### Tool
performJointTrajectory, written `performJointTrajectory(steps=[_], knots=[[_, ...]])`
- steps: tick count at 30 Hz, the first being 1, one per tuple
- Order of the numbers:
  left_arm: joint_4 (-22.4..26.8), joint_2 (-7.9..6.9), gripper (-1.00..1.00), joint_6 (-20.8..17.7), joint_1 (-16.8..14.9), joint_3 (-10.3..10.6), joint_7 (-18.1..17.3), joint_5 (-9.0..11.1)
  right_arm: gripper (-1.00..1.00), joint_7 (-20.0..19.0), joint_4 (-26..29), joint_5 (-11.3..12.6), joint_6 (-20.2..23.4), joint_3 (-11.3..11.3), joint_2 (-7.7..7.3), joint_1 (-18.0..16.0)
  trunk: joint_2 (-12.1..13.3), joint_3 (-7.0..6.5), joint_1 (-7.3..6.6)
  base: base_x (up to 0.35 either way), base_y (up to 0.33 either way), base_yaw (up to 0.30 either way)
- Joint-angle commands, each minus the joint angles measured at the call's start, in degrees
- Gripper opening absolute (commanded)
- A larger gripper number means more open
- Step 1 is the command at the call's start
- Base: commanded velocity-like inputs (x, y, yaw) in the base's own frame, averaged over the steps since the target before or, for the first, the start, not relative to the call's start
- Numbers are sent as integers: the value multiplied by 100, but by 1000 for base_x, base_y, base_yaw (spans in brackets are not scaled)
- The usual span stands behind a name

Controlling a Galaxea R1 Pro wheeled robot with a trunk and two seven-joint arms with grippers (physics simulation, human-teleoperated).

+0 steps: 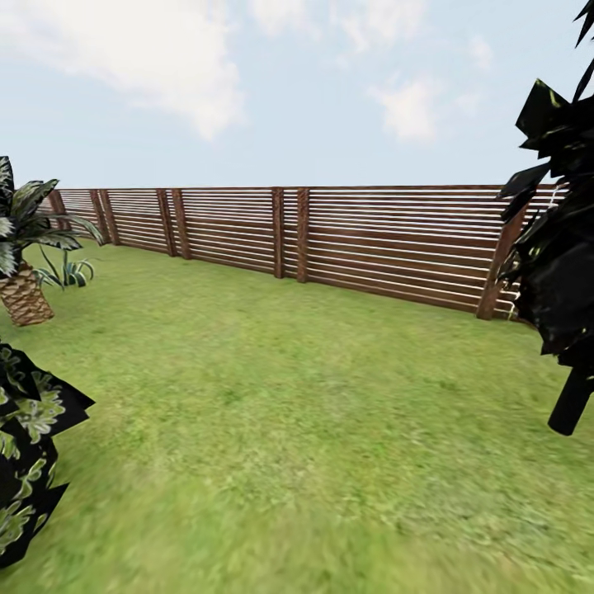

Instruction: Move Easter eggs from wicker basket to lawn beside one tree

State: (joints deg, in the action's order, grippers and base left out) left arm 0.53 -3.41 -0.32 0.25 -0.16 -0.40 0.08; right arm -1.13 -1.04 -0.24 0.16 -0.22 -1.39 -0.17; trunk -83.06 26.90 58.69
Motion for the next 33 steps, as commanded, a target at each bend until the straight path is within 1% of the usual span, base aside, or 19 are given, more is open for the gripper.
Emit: performJointTrajectory(steps=[1, 11, 18, 21, 33], knots=[[7, -4, 100, -3, 1, -3, -4, 1, 100, -13, -2, -2, 2, -3, -1, -1, -1, 3, 4, 334, 0, 0], [10, -10, 100, -3, 1, -5, -4, 1, 100, -10, -2, -2, 10, 4, -1, -1, -1, 3, 4, 334, 0, 10], [8, -10, 100, -3, 1, -9, -4, 1, 100, -10, -2, -2, 10, 0, -1, 0, -1, 3, 4, 334, 0, 202], [8, -11, 100, -3, 1, -8, -4, 1, 100, -10, -2, -2, 10, 3, -1, 0, -1, 3, 4, 334, 0, 94], [9, -16, 100, -3, 1, -10, -2, 1, 100, -26, -2, -2, 18, 10, -10, -2, -1, 3, 4, 334, 0, 9]])
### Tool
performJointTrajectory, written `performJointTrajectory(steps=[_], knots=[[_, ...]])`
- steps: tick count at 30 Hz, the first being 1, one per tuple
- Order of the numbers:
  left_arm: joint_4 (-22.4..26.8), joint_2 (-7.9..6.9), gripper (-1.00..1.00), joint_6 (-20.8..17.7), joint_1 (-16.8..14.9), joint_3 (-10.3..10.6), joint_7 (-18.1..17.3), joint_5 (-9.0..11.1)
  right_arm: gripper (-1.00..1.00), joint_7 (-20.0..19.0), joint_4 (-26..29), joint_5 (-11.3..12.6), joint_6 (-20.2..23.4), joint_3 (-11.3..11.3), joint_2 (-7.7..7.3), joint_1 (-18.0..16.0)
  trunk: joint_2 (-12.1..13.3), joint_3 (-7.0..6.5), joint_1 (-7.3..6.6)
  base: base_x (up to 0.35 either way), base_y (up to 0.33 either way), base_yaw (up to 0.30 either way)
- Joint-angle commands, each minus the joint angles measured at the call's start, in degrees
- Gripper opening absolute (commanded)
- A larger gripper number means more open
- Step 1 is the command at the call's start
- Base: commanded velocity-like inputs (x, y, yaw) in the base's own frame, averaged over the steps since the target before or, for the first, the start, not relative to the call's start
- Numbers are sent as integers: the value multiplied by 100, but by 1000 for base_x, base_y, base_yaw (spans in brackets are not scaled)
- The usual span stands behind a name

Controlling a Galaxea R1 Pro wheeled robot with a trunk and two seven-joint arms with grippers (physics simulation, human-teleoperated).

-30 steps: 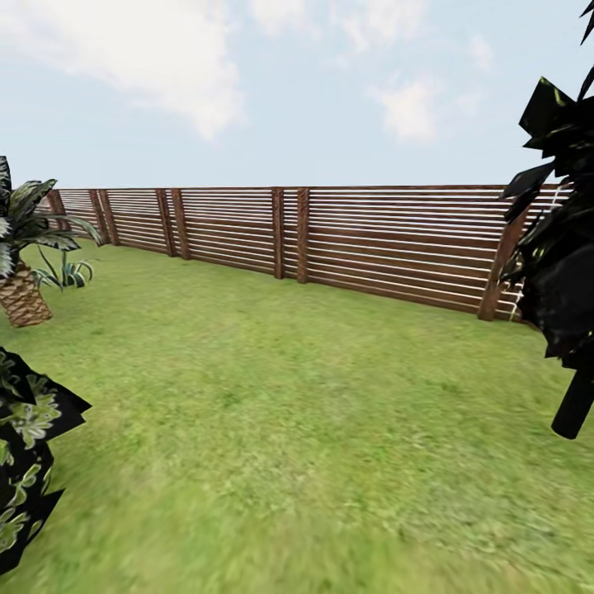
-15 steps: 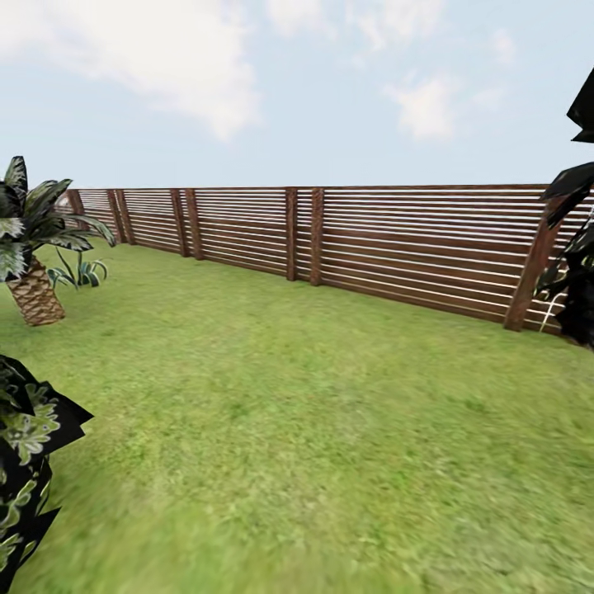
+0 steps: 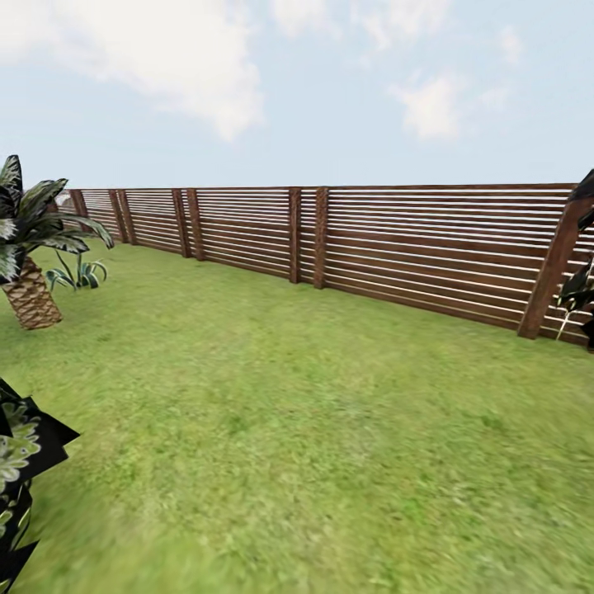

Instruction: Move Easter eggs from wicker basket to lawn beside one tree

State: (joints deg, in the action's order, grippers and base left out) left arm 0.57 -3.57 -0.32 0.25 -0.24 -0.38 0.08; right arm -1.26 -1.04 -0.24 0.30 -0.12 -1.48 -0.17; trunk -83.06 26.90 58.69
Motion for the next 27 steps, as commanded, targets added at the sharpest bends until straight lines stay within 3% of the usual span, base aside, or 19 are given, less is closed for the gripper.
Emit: performJointTrajectory(steps=[1, 27], knots=[[7, -2, 100, -3, 1, -2, -2, 1, 100, -14, -2, -2, 4, 1, -2, -1, -2, 3, 4, 334, 0, 0], [5, 11, 100, -3, 1, -2, -6, 1, 100, -13, -2, -2, -4, 1, -2, -1, -2, 3, 4, 334, 0, 0]])
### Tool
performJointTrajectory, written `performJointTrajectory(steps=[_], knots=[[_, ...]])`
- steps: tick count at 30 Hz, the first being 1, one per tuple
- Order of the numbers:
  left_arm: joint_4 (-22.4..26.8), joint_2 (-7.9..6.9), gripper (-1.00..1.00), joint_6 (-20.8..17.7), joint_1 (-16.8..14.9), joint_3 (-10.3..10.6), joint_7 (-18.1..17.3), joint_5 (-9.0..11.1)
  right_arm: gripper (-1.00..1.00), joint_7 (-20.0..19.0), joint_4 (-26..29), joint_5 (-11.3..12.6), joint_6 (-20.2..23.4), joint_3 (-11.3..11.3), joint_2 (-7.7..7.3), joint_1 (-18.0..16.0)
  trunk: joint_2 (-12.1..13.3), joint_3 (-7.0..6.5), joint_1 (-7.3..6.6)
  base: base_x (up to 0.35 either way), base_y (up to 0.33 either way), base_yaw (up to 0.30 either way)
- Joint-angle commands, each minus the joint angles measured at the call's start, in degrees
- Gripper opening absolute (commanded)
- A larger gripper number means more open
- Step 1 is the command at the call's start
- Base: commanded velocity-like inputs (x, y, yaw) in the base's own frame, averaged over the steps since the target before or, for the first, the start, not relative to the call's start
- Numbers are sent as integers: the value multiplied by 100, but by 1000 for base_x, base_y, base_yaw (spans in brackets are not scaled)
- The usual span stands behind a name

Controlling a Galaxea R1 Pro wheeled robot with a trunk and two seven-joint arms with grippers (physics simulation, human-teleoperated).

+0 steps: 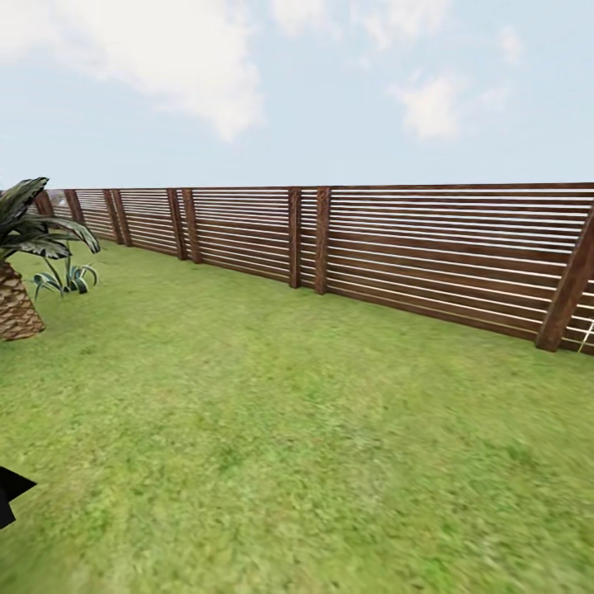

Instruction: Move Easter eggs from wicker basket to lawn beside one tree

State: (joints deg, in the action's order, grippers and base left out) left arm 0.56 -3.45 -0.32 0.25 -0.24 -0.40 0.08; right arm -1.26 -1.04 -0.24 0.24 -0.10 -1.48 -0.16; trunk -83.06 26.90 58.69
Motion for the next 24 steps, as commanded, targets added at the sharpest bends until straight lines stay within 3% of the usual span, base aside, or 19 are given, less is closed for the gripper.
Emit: performJointTrajectory(steps=[1, 24], knots=[[6, -1, 100, -3, 1, -2, -4, 1, 100, -14, -1, -2, 2, -3, -1, -3, -1, 3, 4, 334, 0, 0], [6, 2, 100, -3, 1, -2, -4, 1, 100, -6, -1, -2, 2, 1, -1, -3, -1, 3, 4, 334, 0, 0]])
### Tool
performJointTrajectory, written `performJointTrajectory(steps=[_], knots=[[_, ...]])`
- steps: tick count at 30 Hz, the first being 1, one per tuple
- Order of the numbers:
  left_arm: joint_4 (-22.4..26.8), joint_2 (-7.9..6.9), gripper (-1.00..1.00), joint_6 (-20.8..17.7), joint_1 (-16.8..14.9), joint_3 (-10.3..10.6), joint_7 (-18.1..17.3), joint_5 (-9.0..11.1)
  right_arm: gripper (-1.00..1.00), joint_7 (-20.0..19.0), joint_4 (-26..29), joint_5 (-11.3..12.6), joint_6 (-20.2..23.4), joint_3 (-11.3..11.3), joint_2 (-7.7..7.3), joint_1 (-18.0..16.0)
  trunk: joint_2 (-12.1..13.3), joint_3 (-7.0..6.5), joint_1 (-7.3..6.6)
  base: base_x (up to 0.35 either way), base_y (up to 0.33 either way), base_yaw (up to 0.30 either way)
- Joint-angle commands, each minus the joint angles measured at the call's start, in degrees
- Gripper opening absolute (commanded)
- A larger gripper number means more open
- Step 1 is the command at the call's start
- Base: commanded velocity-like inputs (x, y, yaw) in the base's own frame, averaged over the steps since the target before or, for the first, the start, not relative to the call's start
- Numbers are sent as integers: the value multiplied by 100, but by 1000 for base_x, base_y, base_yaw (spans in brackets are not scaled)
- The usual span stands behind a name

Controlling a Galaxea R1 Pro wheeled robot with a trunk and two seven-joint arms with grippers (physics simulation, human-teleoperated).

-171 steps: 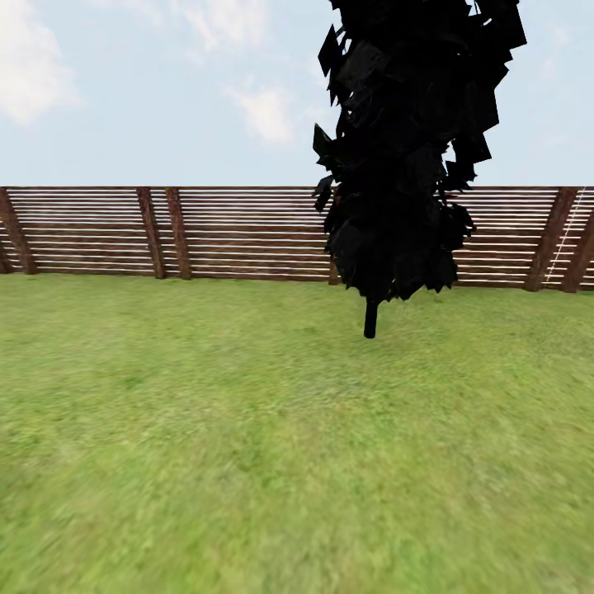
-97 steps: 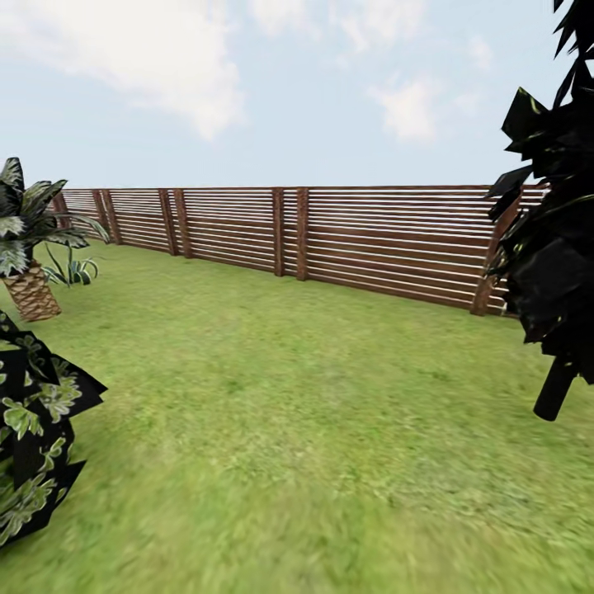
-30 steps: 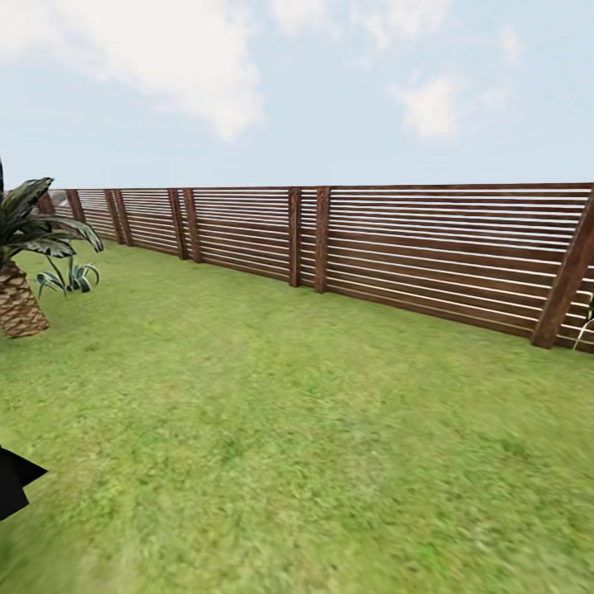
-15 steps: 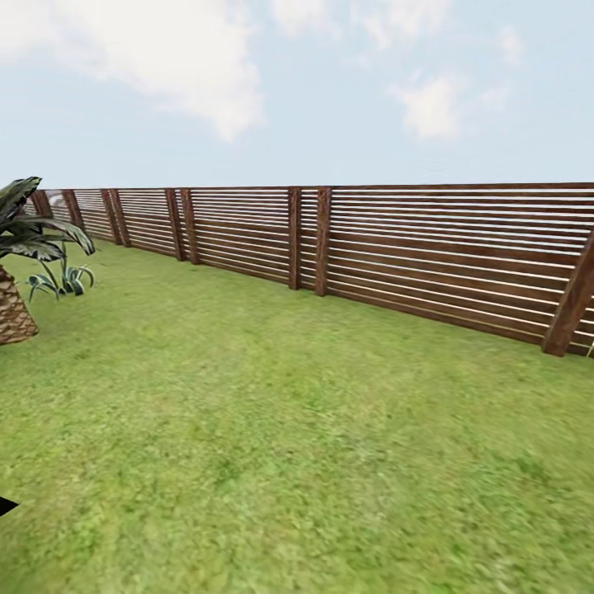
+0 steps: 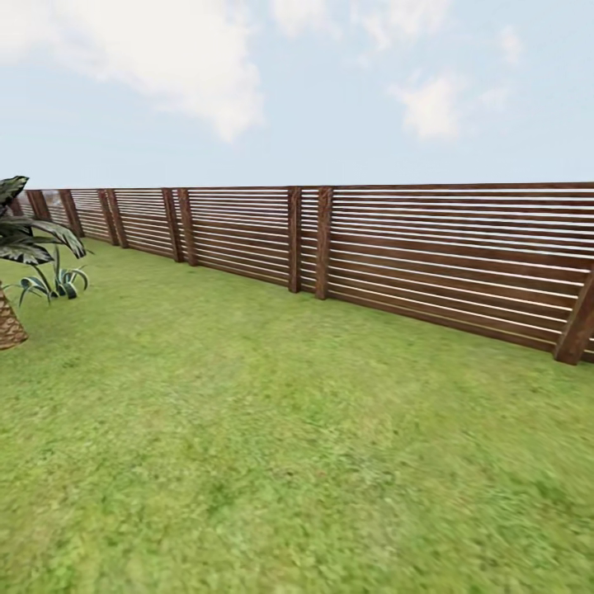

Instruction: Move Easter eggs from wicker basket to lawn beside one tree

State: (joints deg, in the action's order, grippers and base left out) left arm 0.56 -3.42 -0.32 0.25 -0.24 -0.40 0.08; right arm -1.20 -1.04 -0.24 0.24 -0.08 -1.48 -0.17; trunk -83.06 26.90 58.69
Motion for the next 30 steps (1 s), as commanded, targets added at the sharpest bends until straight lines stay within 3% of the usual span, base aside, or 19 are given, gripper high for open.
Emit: performJointTrajectory(steps=[1, 16, 30], knots=[[6, -1, 100, -3, 1, -2, -4, 1, 100, -14, -2, -2, 2, 0, -1, -1, -2, 3, 4, 334, 0, 0], [6, -7, 100, -3, 1, -2, -4, 1, 100, 0, -2, -2, 2, -5, 1, -1, -2, 3, 4, 334, 0, 5], [6, -7, 100, -3, 1, -2, -4, 1, 100, 13, -2, -2, -6, -15, 0, -1, -2, 3, 4, 334, 0, 125]])
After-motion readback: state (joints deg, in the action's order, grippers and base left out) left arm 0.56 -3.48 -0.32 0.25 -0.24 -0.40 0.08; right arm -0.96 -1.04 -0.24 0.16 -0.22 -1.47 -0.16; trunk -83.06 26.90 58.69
